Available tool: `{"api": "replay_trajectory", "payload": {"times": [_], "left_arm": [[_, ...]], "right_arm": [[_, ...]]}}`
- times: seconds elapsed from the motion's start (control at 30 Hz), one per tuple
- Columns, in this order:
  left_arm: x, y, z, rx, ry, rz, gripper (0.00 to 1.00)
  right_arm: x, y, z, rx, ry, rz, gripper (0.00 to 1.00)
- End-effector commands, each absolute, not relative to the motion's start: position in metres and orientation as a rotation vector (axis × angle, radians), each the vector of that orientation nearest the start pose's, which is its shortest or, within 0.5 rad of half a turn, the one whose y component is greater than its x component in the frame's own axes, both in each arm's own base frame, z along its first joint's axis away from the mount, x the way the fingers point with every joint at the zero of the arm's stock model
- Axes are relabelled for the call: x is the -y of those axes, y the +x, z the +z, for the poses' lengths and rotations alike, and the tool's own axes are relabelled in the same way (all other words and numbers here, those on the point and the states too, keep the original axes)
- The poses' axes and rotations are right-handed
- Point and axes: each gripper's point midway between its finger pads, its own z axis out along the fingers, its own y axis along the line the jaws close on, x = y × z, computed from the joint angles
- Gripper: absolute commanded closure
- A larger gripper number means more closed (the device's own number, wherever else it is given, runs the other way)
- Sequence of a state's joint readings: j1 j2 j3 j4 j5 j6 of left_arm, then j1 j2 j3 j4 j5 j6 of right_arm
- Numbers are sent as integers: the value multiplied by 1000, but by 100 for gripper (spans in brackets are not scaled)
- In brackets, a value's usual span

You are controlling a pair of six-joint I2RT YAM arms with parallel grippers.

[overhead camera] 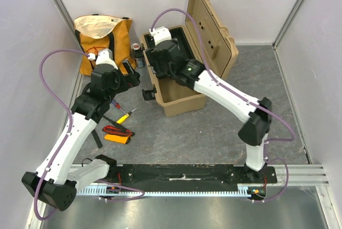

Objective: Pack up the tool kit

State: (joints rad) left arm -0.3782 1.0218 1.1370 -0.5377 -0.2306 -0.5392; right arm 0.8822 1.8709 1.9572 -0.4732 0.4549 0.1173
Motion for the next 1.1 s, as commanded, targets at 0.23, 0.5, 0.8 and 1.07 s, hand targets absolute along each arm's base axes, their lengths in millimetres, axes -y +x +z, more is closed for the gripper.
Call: {"api": "replay_trajectory", "payload": {"times": [0.23, 0.5, 0.8, 1.07], "left_arm": [[83, 302, 297, -1953, -291, -322, 5], [80, 300, 304, -1930, -274, -329, 5], [80, 303, 293, -1959, -279, -317, 5], [79, 303, 290, -1967, -278, -318, 5]], "right_arm": [[-339, 488, 286, -1888, -309, 43, 36], [-341, 517, 238, -1959, -369, 79, 31], [-352, 525, 201, -2002, -395, 120, 28], [-348, 533, 201, -1968, -322, 100, 48]]}}
